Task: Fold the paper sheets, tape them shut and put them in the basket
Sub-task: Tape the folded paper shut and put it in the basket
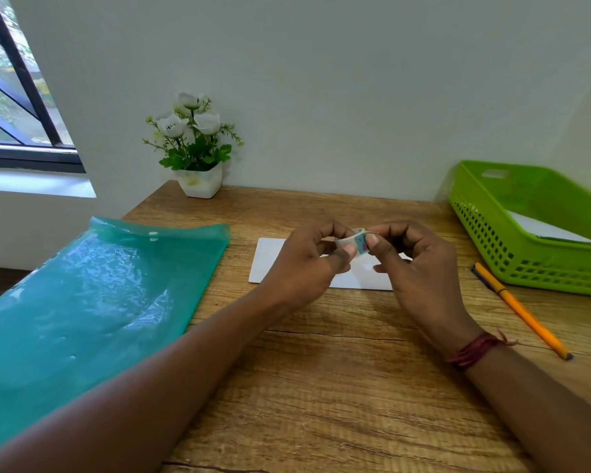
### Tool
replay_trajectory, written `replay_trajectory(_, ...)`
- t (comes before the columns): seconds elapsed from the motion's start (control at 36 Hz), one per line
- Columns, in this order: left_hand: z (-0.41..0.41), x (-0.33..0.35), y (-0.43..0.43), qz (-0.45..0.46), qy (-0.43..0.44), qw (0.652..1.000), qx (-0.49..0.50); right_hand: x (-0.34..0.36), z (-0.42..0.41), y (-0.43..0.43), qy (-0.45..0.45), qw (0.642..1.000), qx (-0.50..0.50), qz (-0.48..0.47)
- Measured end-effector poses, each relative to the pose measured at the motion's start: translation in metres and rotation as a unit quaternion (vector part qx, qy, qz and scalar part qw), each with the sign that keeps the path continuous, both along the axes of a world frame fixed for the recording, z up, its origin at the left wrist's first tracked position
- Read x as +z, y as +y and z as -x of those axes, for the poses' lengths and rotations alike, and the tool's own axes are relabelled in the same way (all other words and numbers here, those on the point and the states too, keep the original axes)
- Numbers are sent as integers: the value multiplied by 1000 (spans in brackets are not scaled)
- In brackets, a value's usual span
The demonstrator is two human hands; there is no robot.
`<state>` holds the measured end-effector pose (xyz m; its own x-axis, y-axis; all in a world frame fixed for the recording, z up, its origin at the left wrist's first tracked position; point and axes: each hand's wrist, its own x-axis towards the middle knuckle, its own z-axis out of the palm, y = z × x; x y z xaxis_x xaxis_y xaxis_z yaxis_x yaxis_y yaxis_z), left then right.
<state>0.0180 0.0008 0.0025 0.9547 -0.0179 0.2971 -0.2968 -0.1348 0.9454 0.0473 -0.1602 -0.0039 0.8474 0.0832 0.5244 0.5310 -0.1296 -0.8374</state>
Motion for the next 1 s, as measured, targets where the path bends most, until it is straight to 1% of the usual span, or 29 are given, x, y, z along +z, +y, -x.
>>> replay_trajectory(0.19, -1, -1, 0, 19, 1, 1000, 2, -3, -2, -1, -6, 1000, -15, 17)
replay_trajectory(0.58, -3, -1, 1, 24, 13, 999, 20, -1, 1, -1, -13, 998, -37, 42)
replay_trajectory(0.83, -2, 1, 0, 21, 17, 1000, 16, -2, 0, -1, -19, 998, -42, 40)
replay_trajectory(1.0, -1, 3, 3, 41, 24, 999, 3, -2, -1, -1, -27, 997, -48, 45)
